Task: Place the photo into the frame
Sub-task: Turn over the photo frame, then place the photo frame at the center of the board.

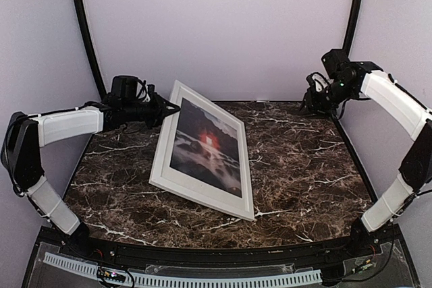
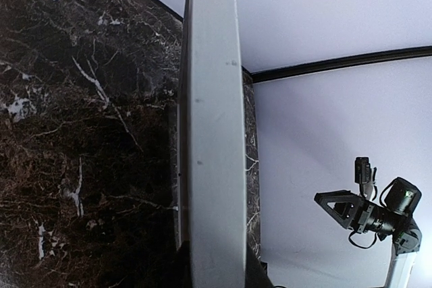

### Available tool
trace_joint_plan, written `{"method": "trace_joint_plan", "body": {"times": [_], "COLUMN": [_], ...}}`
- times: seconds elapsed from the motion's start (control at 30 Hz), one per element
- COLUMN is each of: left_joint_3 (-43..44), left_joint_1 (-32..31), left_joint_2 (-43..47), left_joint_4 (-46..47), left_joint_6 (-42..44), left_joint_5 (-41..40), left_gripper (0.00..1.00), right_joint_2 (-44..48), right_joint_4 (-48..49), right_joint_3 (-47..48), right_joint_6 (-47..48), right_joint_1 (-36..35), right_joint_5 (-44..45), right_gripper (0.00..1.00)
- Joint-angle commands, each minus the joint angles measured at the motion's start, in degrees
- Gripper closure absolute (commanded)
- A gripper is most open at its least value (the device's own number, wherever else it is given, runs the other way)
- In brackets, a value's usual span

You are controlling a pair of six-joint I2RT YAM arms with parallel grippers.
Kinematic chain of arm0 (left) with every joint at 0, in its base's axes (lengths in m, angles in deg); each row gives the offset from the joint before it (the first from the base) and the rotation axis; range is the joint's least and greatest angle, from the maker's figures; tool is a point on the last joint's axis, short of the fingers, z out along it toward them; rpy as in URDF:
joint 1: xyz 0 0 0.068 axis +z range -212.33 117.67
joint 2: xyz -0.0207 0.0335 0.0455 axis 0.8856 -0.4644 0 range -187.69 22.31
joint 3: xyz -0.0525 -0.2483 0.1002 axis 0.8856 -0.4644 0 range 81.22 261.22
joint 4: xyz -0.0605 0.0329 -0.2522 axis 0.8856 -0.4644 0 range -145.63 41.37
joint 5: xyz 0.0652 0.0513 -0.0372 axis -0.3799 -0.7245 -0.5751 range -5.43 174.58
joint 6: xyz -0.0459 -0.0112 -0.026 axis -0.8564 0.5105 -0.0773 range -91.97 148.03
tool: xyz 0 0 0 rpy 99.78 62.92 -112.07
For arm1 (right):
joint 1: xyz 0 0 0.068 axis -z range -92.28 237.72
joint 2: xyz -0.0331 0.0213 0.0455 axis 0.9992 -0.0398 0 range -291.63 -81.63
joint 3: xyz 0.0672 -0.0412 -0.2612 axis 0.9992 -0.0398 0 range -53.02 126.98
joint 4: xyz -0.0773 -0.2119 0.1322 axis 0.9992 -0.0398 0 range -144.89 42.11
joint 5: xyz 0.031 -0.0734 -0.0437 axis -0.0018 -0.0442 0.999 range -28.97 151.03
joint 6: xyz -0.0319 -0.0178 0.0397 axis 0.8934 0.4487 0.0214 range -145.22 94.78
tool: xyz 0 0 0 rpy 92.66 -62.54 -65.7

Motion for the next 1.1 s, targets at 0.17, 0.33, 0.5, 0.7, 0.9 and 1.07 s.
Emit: {"method": "trace_joint_plan", "body": {"times": [0.17, 0.33, 0.5, 0.7, 0.9, 1.07], "left_joint_3": [-8.84, -14.24, -18.54, -22.75, -22.35, -16.74], "left_joint_1": [0.61, 0.7, 1.14, 2.54, 3.9, 4.04], "left_joint_2": [-0.42, -2.38, -4.14, -6.45, -6.73, -4.51], "left_joint_4": [20.35, 22.7, 25.18, 24.86, 15.45, -1.16], "left_joint_6": [-8.73, -9.08, -8.65, -6.59, 2.39, 12.98], "left_joint_5": [3.76, 3.8, 3.95, 4.15, 0.4, -8.07], "left_gripper": [0.95, 0.76, 0.59, 0.36, 0.27, 0.16], "right_joint_2": [0.67, 0.23, 0.23, 1.11, 2.14, 3.84], "right_joint_4": [4.5, 5.87, 6.68, 7.61, 7.57, 8.14], "right_joint_3": [-3.51, -5.42, -6.88, -8.76, -9.79, -11.11], "right_joint_6": [-0.44, -0.49, -0.79, -1.27, -1.16, 0.04], "right_joint_1": [0.24, 0.24, 0.23, 0.28, 0.15, 0.04], "right_joint_5": [-1.45, -1.88, -2.13, -2.38, -1.15, 1.44], "right_gripper": [0.67, 0.67, 0.67, 0.67, 0.66, 0.5]}}
